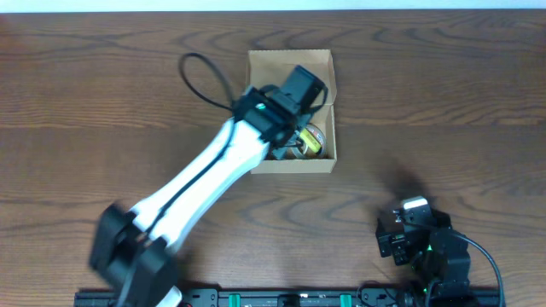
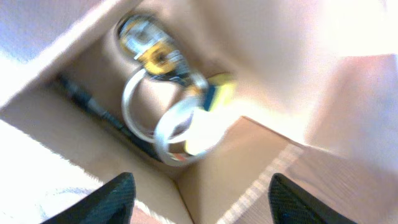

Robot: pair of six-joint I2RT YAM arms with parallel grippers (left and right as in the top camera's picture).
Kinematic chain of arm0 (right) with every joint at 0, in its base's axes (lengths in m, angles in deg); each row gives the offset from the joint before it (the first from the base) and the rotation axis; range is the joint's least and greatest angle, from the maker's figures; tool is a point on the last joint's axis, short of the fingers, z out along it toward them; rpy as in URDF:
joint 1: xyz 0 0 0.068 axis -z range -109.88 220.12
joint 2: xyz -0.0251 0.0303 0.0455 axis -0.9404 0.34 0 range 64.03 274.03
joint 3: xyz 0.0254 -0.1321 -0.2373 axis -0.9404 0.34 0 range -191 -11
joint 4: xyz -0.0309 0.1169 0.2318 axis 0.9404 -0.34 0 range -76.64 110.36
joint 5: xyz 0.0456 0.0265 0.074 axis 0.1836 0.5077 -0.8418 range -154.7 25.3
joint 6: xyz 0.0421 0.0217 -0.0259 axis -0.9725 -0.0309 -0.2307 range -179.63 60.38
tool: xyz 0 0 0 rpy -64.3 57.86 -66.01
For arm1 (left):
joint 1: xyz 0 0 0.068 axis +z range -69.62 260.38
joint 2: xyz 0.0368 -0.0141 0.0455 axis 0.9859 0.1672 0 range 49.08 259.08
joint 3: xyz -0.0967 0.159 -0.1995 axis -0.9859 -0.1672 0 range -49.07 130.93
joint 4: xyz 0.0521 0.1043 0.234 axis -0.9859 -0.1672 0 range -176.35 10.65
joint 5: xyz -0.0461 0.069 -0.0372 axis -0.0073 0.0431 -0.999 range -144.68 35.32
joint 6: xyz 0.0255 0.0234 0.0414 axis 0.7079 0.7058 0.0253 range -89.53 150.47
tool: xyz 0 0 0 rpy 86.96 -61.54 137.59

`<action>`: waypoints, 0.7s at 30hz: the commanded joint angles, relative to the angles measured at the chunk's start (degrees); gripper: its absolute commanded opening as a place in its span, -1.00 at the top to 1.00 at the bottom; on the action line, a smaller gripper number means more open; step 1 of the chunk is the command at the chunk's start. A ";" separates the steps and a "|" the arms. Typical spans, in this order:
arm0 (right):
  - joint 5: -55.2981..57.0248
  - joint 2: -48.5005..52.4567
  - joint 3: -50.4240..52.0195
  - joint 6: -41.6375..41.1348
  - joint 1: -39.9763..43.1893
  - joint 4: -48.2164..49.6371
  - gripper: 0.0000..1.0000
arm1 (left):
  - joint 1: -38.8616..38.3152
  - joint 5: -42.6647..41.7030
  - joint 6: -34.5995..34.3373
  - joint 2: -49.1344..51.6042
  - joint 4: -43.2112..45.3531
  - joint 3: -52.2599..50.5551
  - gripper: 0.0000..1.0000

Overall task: Pack container
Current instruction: 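Retract the left arm away from the box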

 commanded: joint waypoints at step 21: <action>-0.39 -0.35 0.37 0.72 0.46 -0.11 -0.98 | 28.72 7.37 44.76 -52.43 -1.60 -36.54 -0.91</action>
